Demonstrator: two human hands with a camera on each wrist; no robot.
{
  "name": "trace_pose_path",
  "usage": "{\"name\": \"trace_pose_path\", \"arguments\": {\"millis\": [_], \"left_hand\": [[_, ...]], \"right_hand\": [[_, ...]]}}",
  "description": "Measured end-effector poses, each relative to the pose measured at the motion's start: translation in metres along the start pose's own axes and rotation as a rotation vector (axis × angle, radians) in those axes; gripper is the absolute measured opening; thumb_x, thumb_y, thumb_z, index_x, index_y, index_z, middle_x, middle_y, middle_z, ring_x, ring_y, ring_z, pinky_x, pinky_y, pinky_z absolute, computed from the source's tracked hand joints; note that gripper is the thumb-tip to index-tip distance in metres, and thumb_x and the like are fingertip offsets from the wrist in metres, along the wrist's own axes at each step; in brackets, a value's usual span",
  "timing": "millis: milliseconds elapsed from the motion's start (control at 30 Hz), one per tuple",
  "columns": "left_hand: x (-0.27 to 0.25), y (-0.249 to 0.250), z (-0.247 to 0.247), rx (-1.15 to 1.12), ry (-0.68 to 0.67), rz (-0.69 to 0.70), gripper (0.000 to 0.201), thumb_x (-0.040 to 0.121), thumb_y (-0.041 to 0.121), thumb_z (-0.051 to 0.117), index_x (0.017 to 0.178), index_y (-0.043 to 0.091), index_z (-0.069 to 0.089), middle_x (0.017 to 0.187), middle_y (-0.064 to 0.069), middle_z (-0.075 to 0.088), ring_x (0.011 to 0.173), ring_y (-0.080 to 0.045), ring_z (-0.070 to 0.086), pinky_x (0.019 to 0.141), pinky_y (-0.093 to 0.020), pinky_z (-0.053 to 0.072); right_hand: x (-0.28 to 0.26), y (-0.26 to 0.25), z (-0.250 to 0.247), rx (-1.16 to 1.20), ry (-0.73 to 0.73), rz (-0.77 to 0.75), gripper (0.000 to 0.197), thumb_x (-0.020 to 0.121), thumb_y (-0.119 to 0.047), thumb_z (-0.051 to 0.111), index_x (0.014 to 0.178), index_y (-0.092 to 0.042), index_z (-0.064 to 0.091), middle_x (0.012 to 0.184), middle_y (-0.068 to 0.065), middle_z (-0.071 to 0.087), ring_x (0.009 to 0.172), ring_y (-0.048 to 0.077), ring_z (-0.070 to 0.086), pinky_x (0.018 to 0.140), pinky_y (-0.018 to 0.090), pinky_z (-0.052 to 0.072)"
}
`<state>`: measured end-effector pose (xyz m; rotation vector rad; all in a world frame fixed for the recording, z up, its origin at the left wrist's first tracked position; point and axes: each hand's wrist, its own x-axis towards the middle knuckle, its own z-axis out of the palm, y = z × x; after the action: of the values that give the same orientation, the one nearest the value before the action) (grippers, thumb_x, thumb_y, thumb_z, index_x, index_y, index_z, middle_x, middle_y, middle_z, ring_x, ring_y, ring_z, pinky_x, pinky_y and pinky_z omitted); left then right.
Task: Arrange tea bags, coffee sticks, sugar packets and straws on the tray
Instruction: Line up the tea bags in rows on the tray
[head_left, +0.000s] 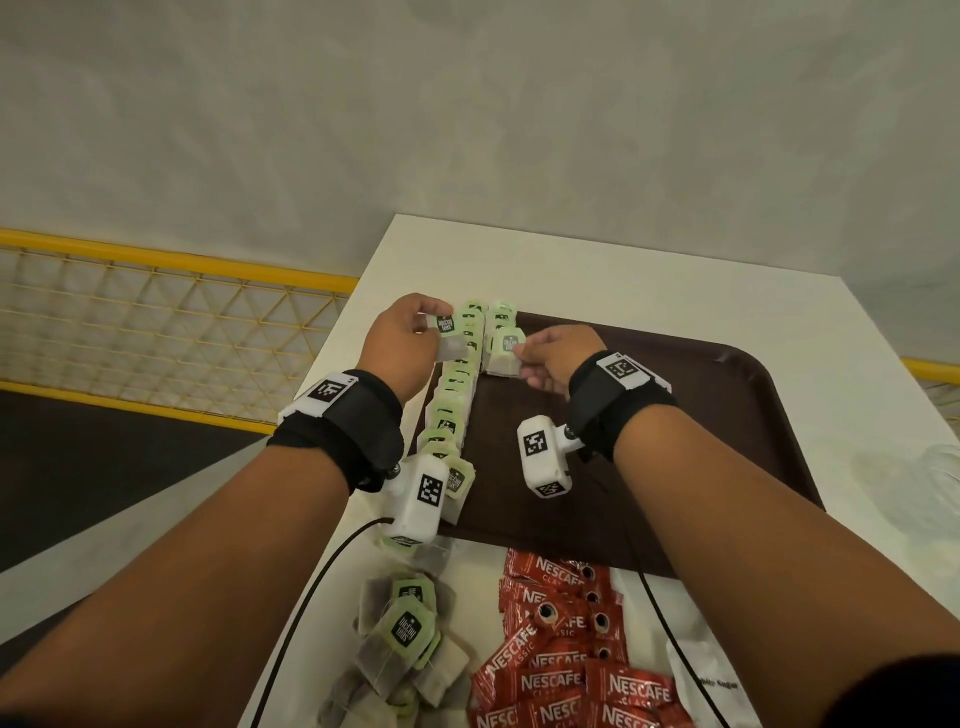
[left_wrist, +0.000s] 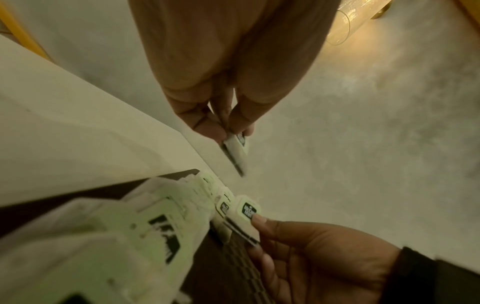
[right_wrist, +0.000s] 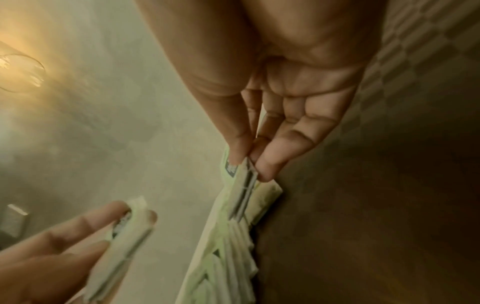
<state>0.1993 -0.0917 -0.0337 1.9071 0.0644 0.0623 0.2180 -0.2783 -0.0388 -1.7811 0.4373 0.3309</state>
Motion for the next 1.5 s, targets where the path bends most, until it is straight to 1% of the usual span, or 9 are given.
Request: {"name": "trace_pose_path", "arguments": {"millis": [167,267,433,633,800,900,1000,1200,1500], "left_hand": [[-0.003,-0.007,-0.005,-0.018,0.029,0.004,0.030,0.088,-0.001,0.058,0.090,0.029,0.058,0.106,-0.008,0.067,0.098,-0.028,0.065,0.086,-0.046,0.057],[-0.004,-0.010,-0.010,-0.044,0.033,-0.018,0.026,0.088,-0.001,0.059,0.096,0.024,0.055,0.105,-0.010,0.067,0.096,-0.027,0.066,0.081,-0.041,0.057],[-0.005,-0.015,-0.015,-0.077,0.008,-0.031,0.026,0.090,0.000,0.060,0.113,0.011,0.053,0.096,-0.005,0.061,0.086,-0.018,0.063,0.071,-0.028,0.056],[-0.008,-0.013,-0.015,-0.096,-0.024,-0.066,0.033,0.089,0.004,0.065,0.117,0.011,0.049,0.097,-0.009,0.059,0.084,-0.021,0.063,0.076,-0.032,0.060],[-0.008,-0.008,-0.014,-0.102,-0.050,-0.068,0.035,0.090,0.004,0.064,0.119,0.011,0.047,0.098,-0.011,0.061,0.085,-0.022,0.063,0.078,-0.033,0.060],[-0.007,-0.005,-0.011,-0.097,-0.047,-0.057,0.035,0.089,0.004,0.064,0.118,0.012,0.046,0.095,-0.009,0.061,0.082,-0.021,0.064,0.080,-0.037,0.060],[-0.007,-0.001,-0.005,-0.101,-0.053,-0.054,0.035,0.089,0.004,0.065,0.116,0.013,0.046,0.094,-0.007,0.062,0.077,-0.021,0.064,0.080,-0.040,0.059],[-0.011,0.004,0.003,-0.061,-0.053,-0.070,0.041,0.089,0.015,0.067,0.123,0.016,0.045,0.114,-0.006,0.062,0.101,-0.021,0.063,0.084,-0.045,0.058],[-0.017,-0.004,-0.009,-0.005,-0.030,-0.100,0.033,0.092,0.021,0.061,0.123,0.017,0.049,0.102,0.001,0.062,0.091,-0.014,0.062,0.092,-0.045,0.054]], "right_hand": [[0.011,0.000,0.011,-0.061,0.030,0.110,0.016,0.089,-0.009,0.068,0.078,-0.010,0.057,0.073,0.011,0.063,0.057,0.016,0.056,0.057,0.024,0.050],[0.018,-0.001,0.015,-0.098,0.068,0.114,0.018,0.089,-0.014,0.069,0.077,-0.010,0.056,0.074,0.011,0.064,0.057,0.015,0.056,0.056,0.024,0.049],[0.023,-0.009,0.020,-0.282,0.007,0.171,0.028,0.096,-0.028,0.059,0.078,-0.010,0.051,0.069,0.004,0.058,0.059,0.013,0.050,0.075,0.025,0.046],[0.029,-0.003,0.020,-0.380,0.045,0.107,0.032,0.091,-0.036,0.064,0.075,-0.013,0.049,0.065,0.004,0.058,0.057,0.015,0.054,0.077,0.029,0.052],[0.017,0.003,0.012,-0.321,0.134,-0.201,0.030,0.087,-0.039,0.068,0.076,-0.012,0.060,0.069,0.004,0.061,0.058,0.016,0.054,0.061,0.030,0.051],[0.003,0.000,0.016,-0.187,-0.092,-0.297,0.039,0.088,-0.042,0.066,0.094,-0.003,0.069,0.079,0.008,0.065,0.062,0.014,0.053,0.055,0.025,0.047],[-0.004,0.005,0.019,-0.104,-0.225,-0.298,0.018,0.084,-0.026,0.074,0.090,-0.009,0.068,0.073,0.007,0.064,0.062,0.014,0.055,0.054,0.023,0.045],[-0.002,0.016,0.007,-0.064,-0.081,-0.184,0.011,0.084,-0.012,0.073,0.088,-0.011,0.063,0.081,0.011,0.067,0.057,0.011,0.057,0.048,0.019,0.045],[0.008,0.011,0.015,-0.246,0.048,0.005,0.015,0.088,-0.018,0.071,0.090,-0.013,0.057,0.074,0.006,0.063,0.054,0.013,0.055,0.051,0.024,0.046]]}}
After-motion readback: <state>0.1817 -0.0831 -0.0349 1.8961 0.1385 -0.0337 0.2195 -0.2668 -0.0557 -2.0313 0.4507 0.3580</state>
